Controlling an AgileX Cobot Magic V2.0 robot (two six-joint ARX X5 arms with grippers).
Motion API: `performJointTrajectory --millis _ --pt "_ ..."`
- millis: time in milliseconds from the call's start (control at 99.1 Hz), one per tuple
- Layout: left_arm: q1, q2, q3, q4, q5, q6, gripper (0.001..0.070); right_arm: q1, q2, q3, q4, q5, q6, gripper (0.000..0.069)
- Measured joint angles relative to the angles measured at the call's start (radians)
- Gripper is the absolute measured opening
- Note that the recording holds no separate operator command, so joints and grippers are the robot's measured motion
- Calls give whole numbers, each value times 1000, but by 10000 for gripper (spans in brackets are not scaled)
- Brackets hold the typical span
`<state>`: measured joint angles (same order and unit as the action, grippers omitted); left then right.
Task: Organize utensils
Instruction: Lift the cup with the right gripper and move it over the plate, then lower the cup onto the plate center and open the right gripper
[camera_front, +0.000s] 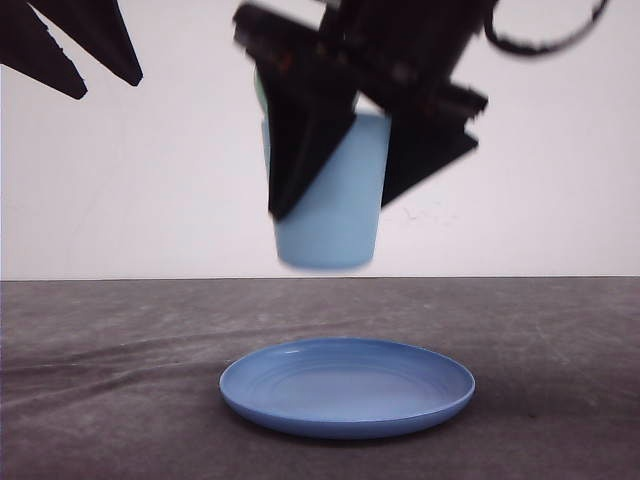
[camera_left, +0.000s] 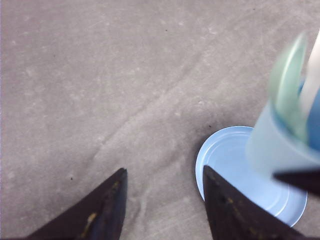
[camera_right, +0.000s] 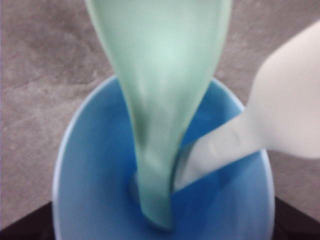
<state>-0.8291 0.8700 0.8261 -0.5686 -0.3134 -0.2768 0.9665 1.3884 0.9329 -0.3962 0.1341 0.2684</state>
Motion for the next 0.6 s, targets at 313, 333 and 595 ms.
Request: performJointTrajectory --millis 313,333,595 --pt "0 0 0 0 0 0 279 1 61 -119 136 23 43 408" --pt "0 0 0 0 0 0 279 1 68 -119 142 23 44 408" --pt "0 0 0 -2 0 0 279 2 142 -119 218 23 47 408"
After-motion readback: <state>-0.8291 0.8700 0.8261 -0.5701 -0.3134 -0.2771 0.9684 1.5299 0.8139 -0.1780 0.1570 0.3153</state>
